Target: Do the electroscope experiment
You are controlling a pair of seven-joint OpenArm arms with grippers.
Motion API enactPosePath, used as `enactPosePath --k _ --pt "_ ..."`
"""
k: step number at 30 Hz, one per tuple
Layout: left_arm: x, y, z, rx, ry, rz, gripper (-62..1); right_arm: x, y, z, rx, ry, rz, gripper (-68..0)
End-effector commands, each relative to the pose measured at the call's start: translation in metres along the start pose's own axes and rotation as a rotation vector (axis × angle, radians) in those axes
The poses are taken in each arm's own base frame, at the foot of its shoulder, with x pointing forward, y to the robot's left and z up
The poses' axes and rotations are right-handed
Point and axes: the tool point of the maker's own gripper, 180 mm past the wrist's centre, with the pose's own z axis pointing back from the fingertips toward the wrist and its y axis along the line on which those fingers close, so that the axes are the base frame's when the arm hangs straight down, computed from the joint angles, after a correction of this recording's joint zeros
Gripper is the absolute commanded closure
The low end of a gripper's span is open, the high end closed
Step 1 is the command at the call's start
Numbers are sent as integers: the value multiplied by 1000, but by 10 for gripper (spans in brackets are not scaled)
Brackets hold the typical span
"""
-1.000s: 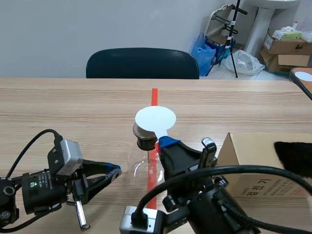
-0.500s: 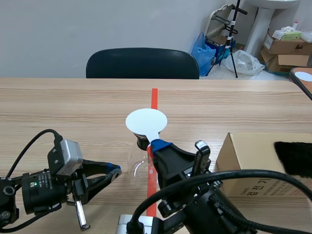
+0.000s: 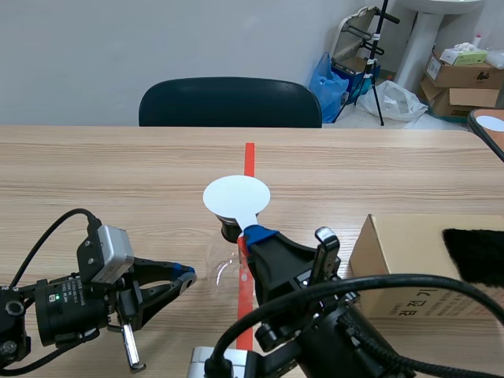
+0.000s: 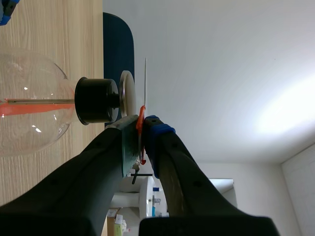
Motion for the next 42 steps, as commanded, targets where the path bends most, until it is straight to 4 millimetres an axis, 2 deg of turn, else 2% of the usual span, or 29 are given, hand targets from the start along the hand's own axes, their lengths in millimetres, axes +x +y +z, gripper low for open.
enactPosePath --k 1,22,26,37,42 --pt "6 2 -1 10 -27 -1 -32 -3 -11 -3 -38 -1 17 -11" --pt "6 2 -1 10 -27 -1 -32 -7 -11 -3 -38 18 17 -11" --pt "6 2 -1 10 -27 -1 -31 -19 -11 -3 -39 85 15 -11" --pt "6 2 -1 10 -27 -1 -31 -74 -11 11 -41 405 9 -11" --pt "6 2 -1 10 -27 -1 -31 -89 -11 18 -41 495 7 -11"
